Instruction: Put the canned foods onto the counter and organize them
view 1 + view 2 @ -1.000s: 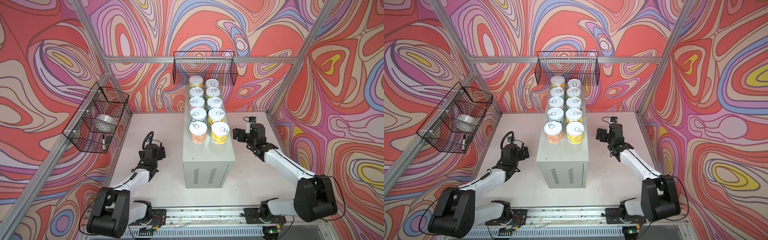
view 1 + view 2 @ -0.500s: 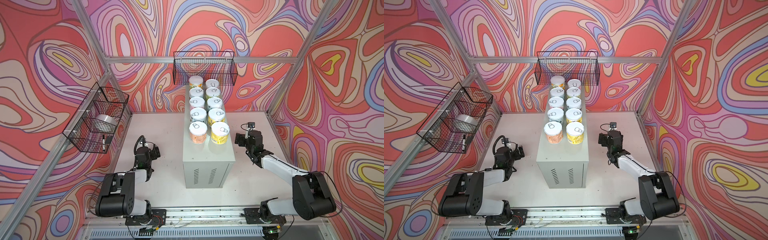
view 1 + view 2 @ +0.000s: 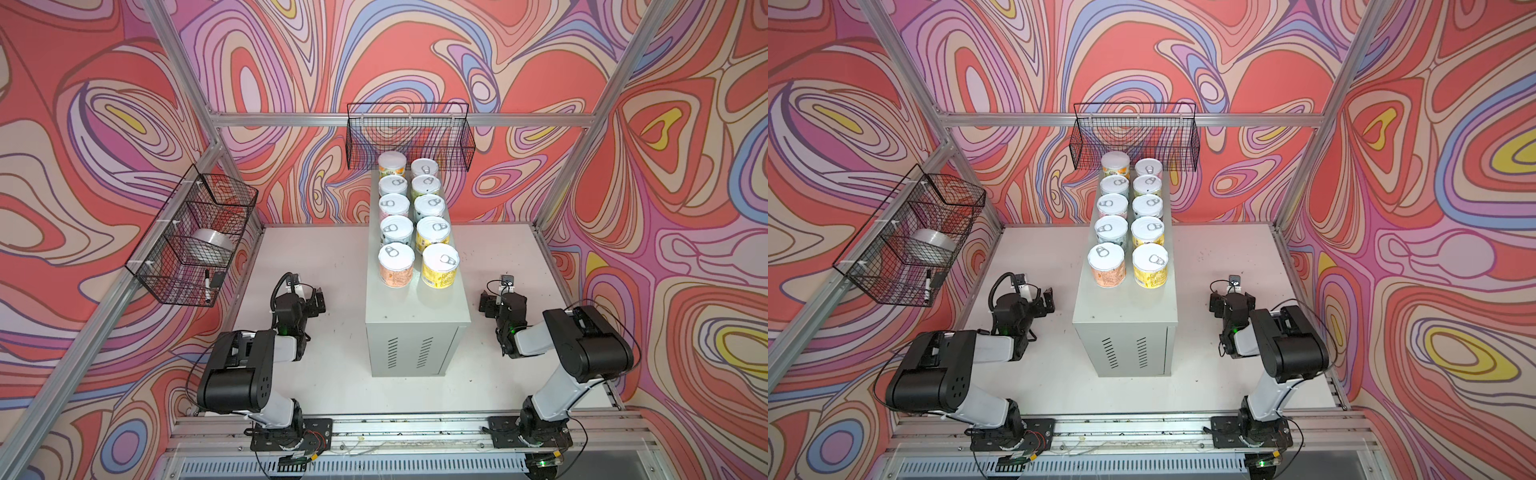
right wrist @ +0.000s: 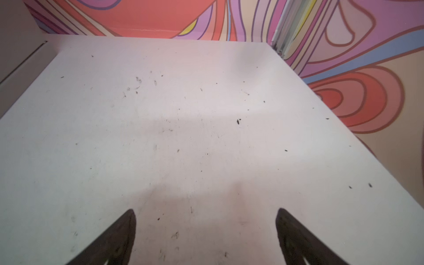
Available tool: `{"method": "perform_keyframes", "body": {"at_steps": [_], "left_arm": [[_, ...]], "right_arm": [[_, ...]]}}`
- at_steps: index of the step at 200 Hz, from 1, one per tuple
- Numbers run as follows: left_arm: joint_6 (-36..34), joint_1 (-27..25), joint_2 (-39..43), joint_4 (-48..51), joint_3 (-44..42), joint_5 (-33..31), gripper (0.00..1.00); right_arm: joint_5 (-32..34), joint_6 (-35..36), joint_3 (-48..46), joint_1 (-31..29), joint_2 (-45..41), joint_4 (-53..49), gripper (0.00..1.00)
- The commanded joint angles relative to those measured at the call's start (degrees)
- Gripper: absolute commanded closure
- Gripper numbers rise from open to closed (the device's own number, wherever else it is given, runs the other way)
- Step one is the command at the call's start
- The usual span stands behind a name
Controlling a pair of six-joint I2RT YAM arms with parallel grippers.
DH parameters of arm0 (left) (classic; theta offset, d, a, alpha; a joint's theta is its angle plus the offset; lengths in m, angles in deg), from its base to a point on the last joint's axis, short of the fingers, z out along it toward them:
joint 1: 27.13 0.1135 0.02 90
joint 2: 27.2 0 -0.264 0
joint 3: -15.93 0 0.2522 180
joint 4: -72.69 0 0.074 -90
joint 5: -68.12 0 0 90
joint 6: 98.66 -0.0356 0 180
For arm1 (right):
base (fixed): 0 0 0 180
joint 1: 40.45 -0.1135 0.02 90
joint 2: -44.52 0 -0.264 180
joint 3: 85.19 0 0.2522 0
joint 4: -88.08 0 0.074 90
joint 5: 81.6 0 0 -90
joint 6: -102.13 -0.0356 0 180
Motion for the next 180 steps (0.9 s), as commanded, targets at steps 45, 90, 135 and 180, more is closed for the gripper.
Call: {"method": "perform_keyframes", "body": {"at_steps": [45,90,135,180], "left_arm": [[-1.2,-0.3,-0.3,-2.2,0.0,0.4,0.0],[-2.8,-0.3,-0.2,1.2,1.6,4.5,0.0],[-3.2,-0.3,-0.2,1.5,1.8,5.5,0.0],[-3.3,-0.3,-0.2,1.5,1.8,5.5,0.0]], "right_arm": [[-8.9,-1.1,3.9,3.3,-0.7,2.6,0.02],[-9.2,-1.2,4.1,3.3,-0.6,2.1,0.02],[-9.4,-1.2,4.1,3.3,-0.7,2.1,0.02],[-9.4,-1.3,4.2,3.3,-0.6,1.9,0.02]]}}
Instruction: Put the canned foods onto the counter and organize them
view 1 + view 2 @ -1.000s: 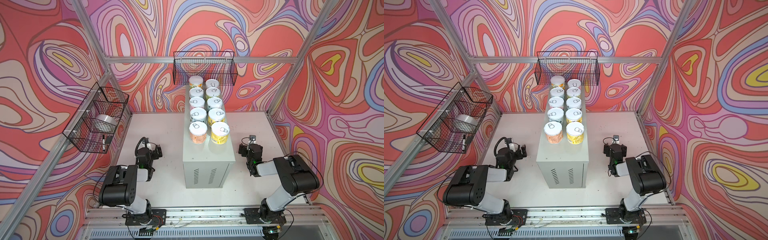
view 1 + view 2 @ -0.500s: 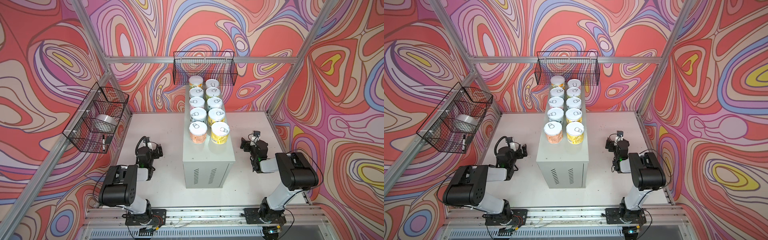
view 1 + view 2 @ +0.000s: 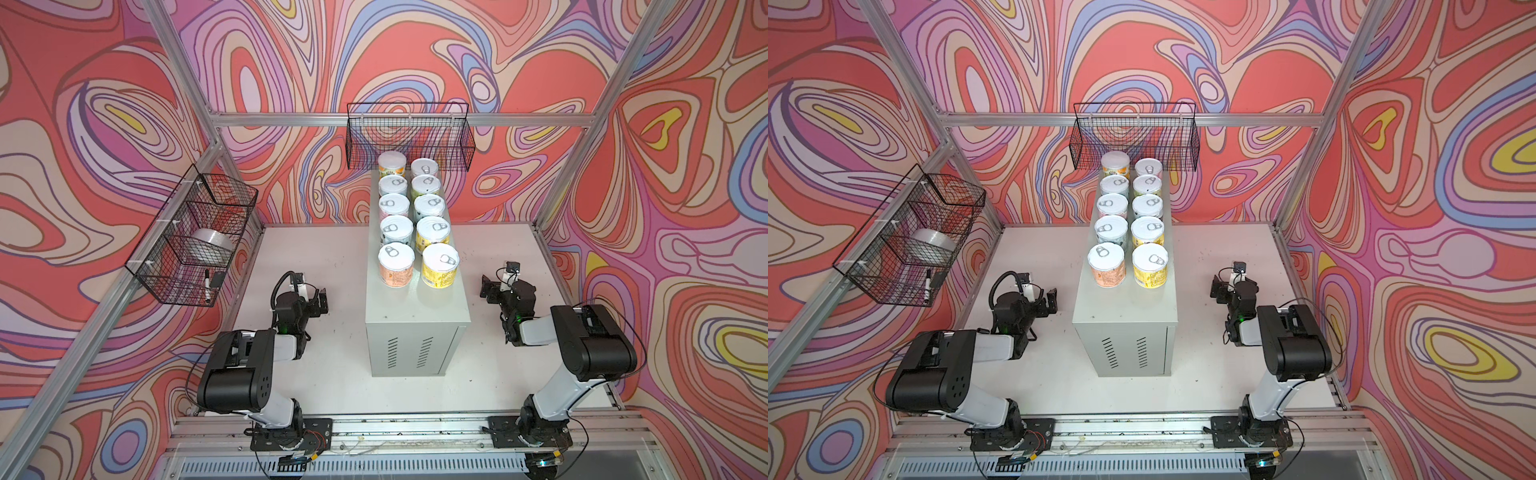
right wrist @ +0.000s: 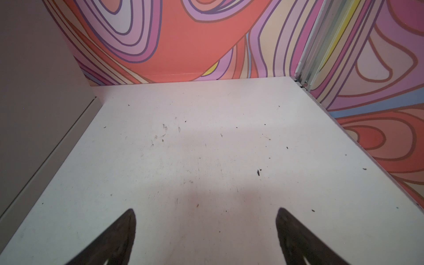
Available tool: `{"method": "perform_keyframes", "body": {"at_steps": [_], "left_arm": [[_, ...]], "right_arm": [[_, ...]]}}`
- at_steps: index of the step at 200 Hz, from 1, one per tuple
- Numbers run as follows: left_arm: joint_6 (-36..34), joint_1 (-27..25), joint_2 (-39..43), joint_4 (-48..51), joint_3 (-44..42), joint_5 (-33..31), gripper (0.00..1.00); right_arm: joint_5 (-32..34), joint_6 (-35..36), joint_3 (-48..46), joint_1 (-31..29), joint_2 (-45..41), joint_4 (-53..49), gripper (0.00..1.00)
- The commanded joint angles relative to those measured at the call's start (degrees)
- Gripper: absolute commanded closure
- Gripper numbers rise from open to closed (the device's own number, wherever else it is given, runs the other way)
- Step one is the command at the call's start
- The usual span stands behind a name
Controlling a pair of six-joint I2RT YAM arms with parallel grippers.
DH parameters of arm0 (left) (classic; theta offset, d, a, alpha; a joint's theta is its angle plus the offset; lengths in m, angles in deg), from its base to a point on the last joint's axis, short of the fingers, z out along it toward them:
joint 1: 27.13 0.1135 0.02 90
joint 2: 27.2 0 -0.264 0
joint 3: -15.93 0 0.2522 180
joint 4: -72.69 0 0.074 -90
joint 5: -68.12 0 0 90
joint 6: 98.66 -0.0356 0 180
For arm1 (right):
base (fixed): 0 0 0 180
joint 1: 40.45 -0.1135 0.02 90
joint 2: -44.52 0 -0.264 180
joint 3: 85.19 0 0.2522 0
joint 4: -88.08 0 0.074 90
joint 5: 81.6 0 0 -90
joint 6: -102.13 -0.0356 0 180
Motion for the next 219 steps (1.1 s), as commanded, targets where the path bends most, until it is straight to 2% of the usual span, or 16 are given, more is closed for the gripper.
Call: {"method": "perform_keyframes", "body": {"at_steps": [1,219], "left_arm": [[-1.1,-0.2,-0.2,-0.3,0.9,0.7,0.0],[-1.3,-0.2,-1.0,1.5,2.2,0.7,0.0]], "right_arm": [[-0.6,-0.4,-0.2,0.0,-0.4,0.1,0.01],[-1.1,-0.7,0.4,0.0,-0.1,-0.9,0.01]]}}
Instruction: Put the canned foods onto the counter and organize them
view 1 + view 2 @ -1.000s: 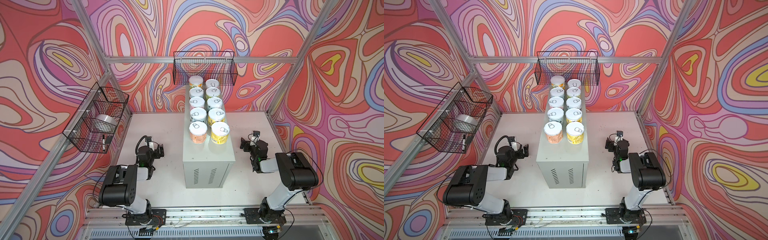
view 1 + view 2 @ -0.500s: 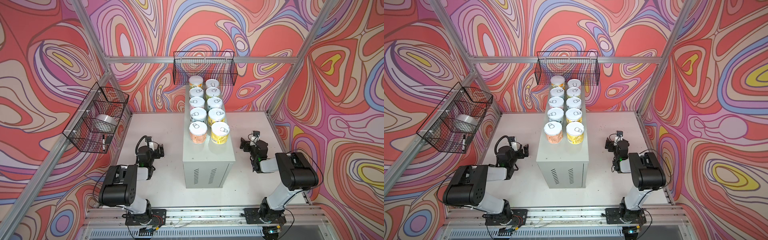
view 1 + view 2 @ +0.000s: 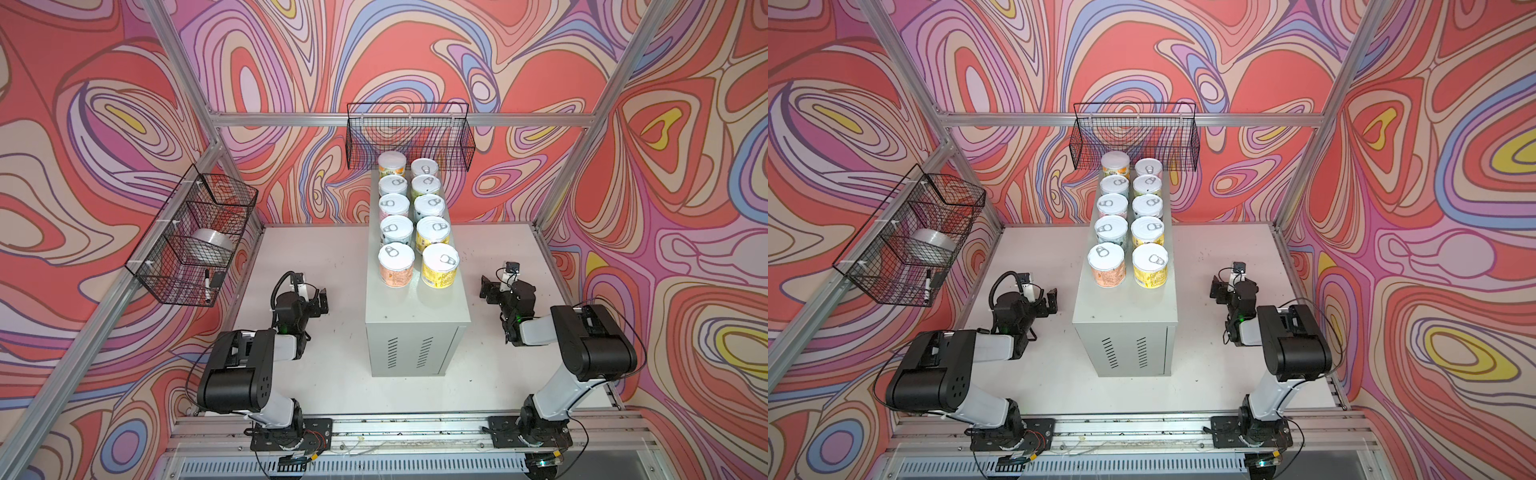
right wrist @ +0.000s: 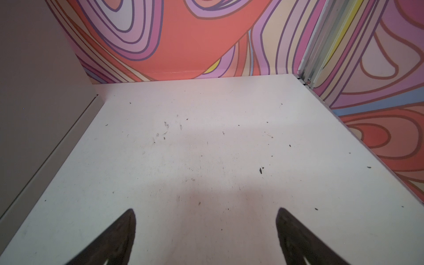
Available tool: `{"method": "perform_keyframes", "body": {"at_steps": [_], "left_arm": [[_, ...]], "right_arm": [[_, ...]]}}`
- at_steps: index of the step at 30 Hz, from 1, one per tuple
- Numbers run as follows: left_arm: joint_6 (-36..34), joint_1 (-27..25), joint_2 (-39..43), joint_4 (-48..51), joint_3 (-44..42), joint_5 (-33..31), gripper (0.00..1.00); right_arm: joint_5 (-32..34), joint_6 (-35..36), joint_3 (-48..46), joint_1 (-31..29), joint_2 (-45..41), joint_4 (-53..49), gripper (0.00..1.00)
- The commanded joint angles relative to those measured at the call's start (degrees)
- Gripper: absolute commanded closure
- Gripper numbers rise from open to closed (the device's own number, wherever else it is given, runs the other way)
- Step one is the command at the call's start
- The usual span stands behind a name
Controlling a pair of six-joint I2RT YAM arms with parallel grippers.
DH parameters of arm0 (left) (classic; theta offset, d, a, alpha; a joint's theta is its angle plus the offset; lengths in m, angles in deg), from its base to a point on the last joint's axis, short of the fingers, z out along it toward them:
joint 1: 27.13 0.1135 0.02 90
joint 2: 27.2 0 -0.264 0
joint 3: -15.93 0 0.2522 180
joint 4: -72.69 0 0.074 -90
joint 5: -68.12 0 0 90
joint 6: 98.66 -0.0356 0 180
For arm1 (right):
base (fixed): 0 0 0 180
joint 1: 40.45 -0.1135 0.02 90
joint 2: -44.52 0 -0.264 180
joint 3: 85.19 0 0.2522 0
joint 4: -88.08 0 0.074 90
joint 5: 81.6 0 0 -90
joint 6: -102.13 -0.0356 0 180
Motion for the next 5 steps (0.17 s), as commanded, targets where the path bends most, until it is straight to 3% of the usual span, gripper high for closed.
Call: {"method": "perform_keyframes", "body": {"at_steps": [1,5], "left_arm": [[-1.3,-0.2,-0.9,1.0,1.9,0.6,0.0],[-1.2,-0.2,-0.6,0.4,1.4,0.6,0.0]], "right_arm": [[-0.6,-0.5,0.4,0.0,-0.1,-0.3,0.01],[-0.5,-0.5,0.3,0.0,-0.2,-0.2,0.02]]}}
